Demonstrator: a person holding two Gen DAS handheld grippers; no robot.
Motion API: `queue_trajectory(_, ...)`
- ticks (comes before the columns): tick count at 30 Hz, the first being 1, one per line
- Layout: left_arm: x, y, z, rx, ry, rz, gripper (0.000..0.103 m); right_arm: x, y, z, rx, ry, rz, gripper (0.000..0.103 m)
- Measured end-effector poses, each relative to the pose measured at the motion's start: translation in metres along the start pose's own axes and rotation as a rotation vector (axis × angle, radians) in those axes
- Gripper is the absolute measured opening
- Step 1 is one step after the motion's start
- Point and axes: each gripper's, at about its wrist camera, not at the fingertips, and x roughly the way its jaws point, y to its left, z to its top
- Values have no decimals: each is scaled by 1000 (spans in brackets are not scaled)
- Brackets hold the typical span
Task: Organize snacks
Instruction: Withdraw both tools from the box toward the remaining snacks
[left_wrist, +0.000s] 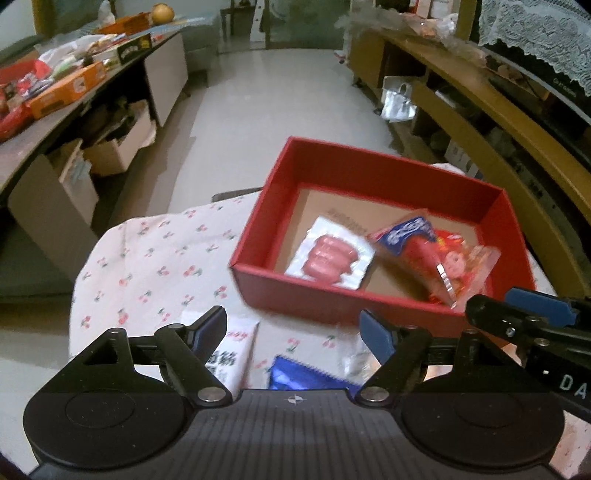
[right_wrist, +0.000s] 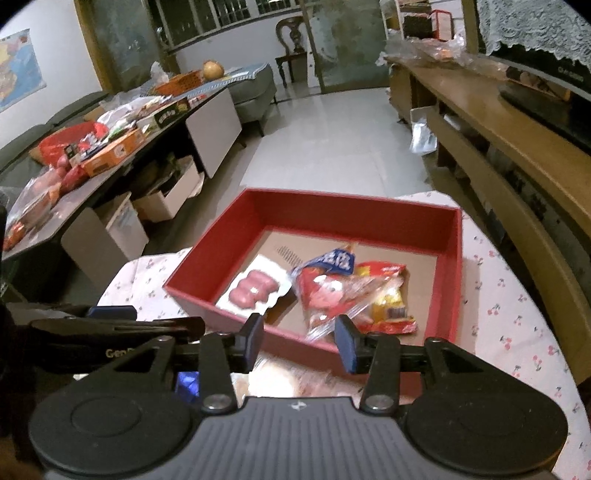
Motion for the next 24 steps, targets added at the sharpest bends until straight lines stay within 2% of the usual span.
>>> queue_trajectory(6,-3,16,-8,-1,12,10,84,1,15,-9,-15,30,22,49)
queue_trajectory(9,-4,20,-16,2,26,-12,84,3,22,-13,-27,47,27,50)
queue_trajectory(13,-2,11,-27,37,50,-43,84,2,22,-14,-23,51,23,50)
queue_trajectory(19,8,0,-43,81,98,-49,84,-3,17,-16,-13,52,18,51)
queue_trajectory(24,9,-5,-49,100,106,-62,88,-5,11,-15,4,51,18,54)
